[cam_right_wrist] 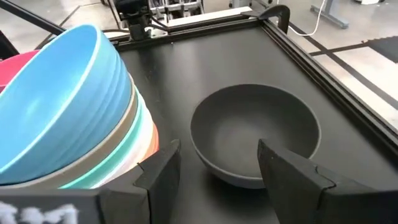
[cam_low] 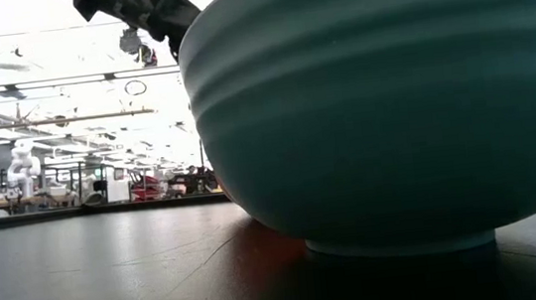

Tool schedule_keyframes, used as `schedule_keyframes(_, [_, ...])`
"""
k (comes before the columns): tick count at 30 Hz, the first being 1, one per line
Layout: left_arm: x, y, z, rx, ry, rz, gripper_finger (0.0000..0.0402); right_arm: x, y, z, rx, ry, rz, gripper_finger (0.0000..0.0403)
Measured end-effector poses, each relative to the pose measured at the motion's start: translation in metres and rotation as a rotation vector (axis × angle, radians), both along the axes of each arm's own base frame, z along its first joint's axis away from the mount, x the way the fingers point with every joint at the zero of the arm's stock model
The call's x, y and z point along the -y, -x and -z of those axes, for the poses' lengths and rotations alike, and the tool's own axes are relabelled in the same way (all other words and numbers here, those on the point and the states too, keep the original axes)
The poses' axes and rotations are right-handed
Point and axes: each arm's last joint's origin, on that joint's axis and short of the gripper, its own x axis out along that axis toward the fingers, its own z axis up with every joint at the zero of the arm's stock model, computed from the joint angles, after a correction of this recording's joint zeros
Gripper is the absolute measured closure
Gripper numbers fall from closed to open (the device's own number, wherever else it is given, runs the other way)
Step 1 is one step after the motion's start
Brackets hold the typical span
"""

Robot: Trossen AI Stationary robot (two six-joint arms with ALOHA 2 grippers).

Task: Nest bowls inside each other
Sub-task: Stack the pink bowl on the blue bowl

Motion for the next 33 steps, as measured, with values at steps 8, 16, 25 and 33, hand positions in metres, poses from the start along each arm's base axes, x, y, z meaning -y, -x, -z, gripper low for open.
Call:
schedule_keyframes(8, [-0.001,-0.01,0.014,-0.057,0.002,-0.029,0.0211,-0.004,-0.002,0.0,0.003,-0.002,-0.019,0.0197])
schedule_keyframes(16, [-0.003,-0.015,0.023,-0.087,-0.002,-0.043,0.0211,-0.004,-0.002,0.0,0.003,-0.005,-0.018,0.0197])
schedule_keyframes(25, [-0.004,-0.015,0.017,-0.034,-0.032,-0.042,0.0211,-0.004,-0.002,0.0,0.004,-0.017,-0.015,0.0197])
schedule_keyframes(33, [-0.016,-0.015,0.018,-0.014,-0.014,-0.044,0.0211,-0.005,-0.002,0.0,0.001,-0.022,-0.014,0.0197])
